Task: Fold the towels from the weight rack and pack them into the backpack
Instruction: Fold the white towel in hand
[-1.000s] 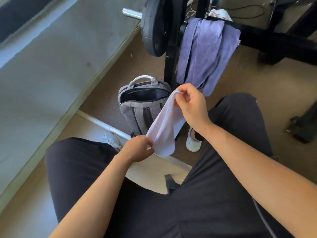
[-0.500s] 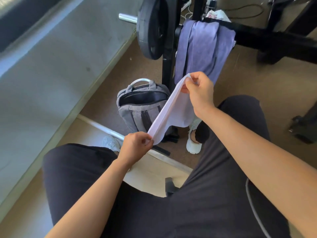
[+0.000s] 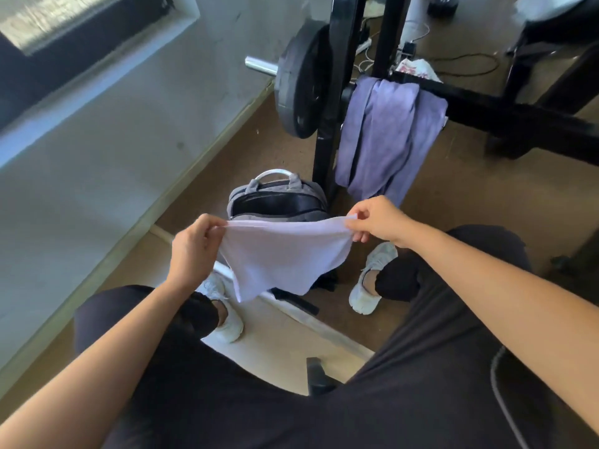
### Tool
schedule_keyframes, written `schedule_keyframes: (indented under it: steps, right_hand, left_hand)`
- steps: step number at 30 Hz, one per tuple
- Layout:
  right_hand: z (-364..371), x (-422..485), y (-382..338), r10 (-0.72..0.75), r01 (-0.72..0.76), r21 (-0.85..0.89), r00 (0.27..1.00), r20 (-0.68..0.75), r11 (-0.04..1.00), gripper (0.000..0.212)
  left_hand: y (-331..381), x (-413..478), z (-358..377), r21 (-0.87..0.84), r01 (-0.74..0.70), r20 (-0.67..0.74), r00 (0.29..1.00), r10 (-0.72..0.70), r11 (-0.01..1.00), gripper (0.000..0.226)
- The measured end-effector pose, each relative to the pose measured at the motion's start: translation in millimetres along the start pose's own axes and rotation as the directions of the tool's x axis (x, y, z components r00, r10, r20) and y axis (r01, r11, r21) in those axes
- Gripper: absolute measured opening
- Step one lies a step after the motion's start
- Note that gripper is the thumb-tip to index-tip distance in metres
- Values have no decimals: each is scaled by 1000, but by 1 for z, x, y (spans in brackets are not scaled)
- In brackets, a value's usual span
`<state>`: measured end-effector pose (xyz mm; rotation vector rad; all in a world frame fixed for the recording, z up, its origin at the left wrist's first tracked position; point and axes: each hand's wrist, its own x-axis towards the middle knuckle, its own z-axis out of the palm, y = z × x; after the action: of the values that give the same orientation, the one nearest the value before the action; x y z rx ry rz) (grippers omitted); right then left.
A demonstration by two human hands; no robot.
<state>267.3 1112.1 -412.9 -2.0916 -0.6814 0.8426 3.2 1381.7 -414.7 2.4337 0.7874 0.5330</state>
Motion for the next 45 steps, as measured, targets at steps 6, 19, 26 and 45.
schedule_keyframes:
  steps: [6, 19, 26, 45]
  right_hand:
    - [5, -2, -33, -249, 211, -143, 904, -348, 967, 15]
    - [29, -4, -1, -50, 39, -46, 960, -276, 998, 22]
    - [60, -9, 13, 79, -50, 154, 979, -187, 987, 20]
    - [94, -69, -26, -185, 476, -432, 807, 561, 766, 81]
  left_hand:
    - [6, 8, -7, 80, -37, -49, 998, 41, 996, 11]
    - [10, 1, 1, -142, 246, -53, 965, -256, 959, 13]
    - [0, -12, -2, -228, 336, -201, 902, -382, 914, 19]
    - [-11, -1, 22, -275, 360, -101, 911, -400, 891, 11]
